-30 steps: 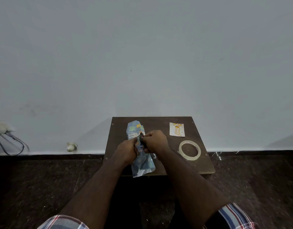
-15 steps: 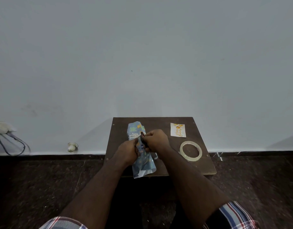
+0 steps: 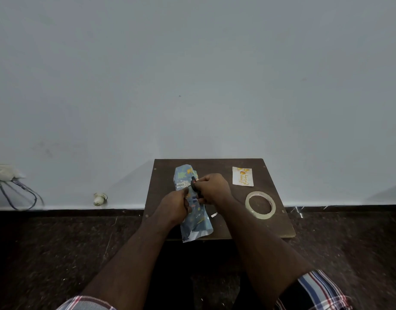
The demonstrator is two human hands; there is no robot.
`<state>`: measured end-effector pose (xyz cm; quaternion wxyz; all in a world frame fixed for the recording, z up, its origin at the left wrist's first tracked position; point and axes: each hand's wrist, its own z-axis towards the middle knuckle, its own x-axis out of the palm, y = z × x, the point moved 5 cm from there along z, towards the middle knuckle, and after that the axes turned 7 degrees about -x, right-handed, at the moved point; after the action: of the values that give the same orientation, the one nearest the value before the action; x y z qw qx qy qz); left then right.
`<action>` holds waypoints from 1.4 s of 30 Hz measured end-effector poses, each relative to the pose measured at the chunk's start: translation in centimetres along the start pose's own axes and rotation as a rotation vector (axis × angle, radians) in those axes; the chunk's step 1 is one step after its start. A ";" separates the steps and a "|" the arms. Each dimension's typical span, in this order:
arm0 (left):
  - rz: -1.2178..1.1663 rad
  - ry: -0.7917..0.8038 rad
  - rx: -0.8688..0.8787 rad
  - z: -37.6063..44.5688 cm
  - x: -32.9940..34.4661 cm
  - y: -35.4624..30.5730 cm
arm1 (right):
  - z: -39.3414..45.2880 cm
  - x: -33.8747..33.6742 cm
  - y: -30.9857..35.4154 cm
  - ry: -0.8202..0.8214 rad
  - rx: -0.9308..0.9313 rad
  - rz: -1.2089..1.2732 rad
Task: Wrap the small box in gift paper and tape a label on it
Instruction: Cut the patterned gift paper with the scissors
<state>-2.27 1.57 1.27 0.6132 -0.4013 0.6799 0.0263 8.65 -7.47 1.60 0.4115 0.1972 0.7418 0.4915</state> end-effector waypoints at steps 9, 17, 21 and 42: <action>0.006 0.004 -0.011 -0.2 -0.2 -0.1 | 0.9 0.1 -0.3 0.017 -0.005 -0.028; 0.007 0.016 -0.017 0.0 -0.1 0.0 | 1.4 0.1 -0.1 0.021 0.009 -0.006; 0.011 0.019 -0.017 0.0 0.0 0.0 | 1.7 0.1 -0.2 0.031 0.006 -0.012; 0.025 0.021 -0.002 0.9 0.7 0.8 | 2.8 0.0 0.3 0.020 -0.005 0.003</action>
<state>-1.97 2.21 0.10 0.6053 -0.3936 0.6912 0.0308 10.83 -5.74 1.35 0.4039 0.1923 0.7443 0.4958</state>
